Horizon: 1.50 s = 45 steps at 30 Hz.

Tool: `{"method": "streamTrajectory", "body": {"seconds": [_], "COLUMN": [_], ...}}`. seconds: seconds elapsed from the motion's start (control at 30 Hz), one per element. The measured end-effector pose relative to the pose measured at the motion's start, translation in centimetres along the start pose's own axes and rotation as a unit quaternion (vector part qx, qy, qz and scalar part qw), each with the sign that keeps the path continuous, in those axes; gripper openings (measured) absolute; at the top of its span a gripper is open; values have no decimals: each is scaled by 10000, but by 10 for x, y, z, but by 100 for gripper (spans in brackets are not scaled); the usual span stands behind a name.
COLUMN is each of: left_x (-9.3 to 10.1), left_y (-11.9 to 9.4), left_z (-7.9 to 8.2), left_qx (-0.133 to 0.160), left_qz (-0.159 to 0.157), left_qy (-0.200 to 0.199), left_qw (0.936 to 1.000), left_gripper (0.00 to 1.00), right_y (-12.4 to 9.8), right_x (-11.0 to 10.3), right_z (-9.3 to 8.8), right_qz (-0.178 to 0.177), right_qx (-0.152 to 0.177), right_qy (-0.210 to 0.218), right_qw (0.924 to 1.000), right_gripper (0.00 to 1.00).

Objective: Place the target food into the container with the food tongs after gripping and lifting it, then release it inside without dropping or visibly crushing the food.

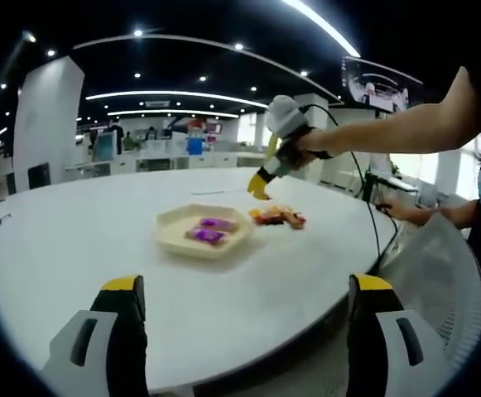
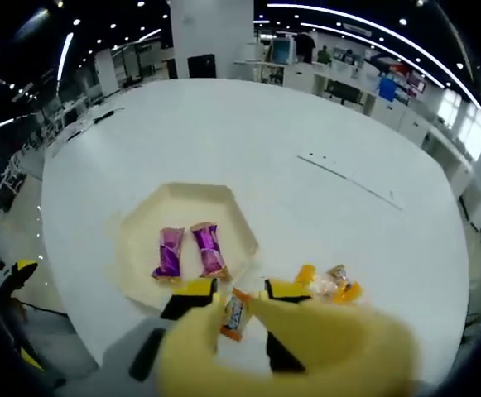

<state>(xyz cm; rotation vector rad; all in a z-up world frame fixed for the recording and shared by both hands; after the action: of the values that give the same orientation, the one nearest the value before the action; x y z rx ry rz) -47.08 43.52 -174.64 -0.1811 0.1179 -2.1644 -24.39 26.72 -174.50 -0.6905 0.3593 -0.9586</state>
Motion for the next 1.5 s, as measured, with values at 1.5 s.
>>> {"method": "streamTrajectory", "body": {"seconds": [1.5], "left_x": [-3], "left_y": [2], "left_z": [-3], "left_qx": [-73], "left_qz": [9], "left_qy": [-203], "left_qw": [9998], "left_gripper": [97], "right_y": [-2], "right_x": [33], "right_z": [-42], "right_qz": [-120], "right_qx": [-293], "right_qy": [218], "right_qw": [9993], "right_gripper": [27]}}
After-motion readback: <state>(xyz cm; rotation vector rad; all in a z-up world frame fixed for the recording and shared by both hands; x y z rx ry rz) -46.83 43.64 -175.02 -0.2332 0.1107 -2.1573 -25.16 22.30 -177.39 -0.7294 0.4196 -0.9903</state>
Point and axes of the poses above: the point that each gripper's makers call its tool centre point, and the gripper's own axes: y roughly forward along the fingers, x roughly to its right, z roughly out of its top, the point moved 1 cm from there along -y, roughly backward along the fingers, and after that the axes turned 7 degrees about x, right-handed, at the moved point
